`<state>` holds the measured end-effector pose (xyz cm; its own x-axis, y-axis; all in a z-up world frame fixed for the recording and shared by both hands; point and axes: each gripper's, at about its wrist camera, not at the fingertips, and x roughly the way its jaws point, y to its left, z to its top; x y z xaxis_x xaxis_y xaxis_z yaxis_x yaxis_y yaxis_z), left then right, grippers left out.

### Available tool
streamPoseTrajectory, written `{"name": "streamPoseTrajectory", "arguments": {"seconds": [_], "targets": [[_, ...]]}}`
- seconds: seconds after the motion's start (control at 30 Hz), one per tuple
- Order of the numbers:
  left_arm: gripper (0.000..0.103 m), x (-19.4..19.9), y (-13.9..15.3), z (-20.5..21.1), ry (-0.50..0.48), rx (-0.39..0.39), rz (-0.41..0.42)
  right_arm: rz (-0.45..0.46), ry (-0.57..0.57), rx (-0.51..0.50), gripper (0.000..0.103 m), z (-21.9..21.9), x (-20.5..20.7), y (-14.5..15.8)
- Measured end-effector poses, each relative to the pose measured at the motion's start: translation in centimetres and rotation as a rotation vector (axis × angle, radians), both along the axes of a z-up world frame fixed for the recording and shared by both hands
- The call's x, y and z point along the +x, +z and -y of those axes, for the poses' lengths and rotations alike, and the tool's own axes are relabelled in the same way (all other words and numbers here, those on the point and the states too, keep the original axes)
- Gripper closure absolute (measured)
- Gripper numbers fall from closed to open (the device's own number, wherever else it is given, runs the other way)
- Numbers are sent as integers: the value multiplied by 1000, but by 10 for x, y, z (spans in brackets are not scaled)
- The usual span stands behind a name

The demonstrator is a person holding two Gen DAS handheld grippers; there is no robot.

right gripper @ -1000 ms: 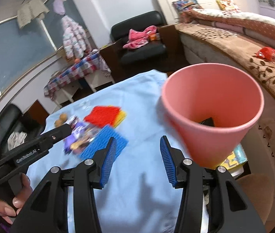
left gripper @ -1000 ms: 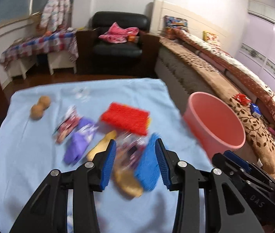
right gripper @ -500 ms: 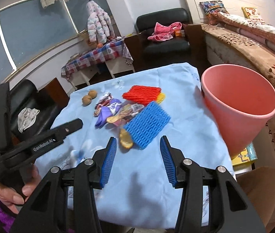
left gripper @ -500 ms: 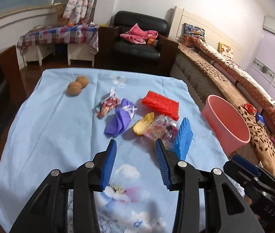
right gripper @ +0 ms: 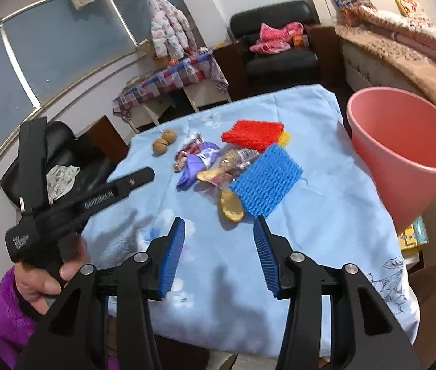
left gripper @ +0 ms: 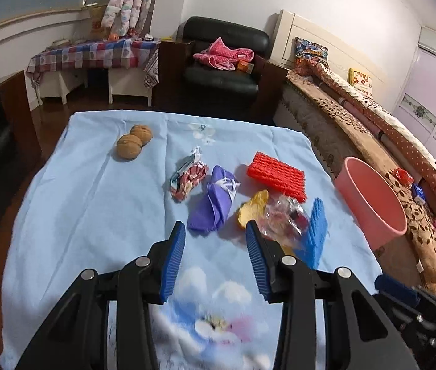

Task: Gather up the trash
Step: 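Move both open tools back over the table items, then grasp the purple cloth with the left tool while the right tool grasps the blue mesh sponge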

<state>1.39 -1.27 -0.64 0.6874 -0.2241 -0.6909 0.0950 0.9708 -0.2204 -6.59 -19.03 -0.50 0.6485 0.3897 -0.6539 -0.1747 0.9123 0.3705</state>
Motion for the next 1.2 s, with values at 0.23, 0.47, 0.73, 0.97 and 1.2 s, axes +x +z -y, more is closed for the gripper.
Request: {"name": "streamPoseTrajectory", "arguments": {"seconds": [0.23, 0.47, 0.73, 0.97, 1.2], "targets": [[75, 51, -21, 4, 0, -48, -95, -59, -48, 16, 56, 3, 48, -16], [76, 83, -43, 21, -20, 7, -144, -90, -112, 16, 56, -3, 82, -24], [95, 60, -40, 8, -41, -74, -117, -94, -174, -65, 56, -17, 89, -23], [95, 17, -28, -16, -13, -171, -42, -127, -224, -170, 70, -21, 94, -42], [95, 0, -22, -25, 23, -196, -34, -141, -207, -150, 96, -2, 71, -46]]}}
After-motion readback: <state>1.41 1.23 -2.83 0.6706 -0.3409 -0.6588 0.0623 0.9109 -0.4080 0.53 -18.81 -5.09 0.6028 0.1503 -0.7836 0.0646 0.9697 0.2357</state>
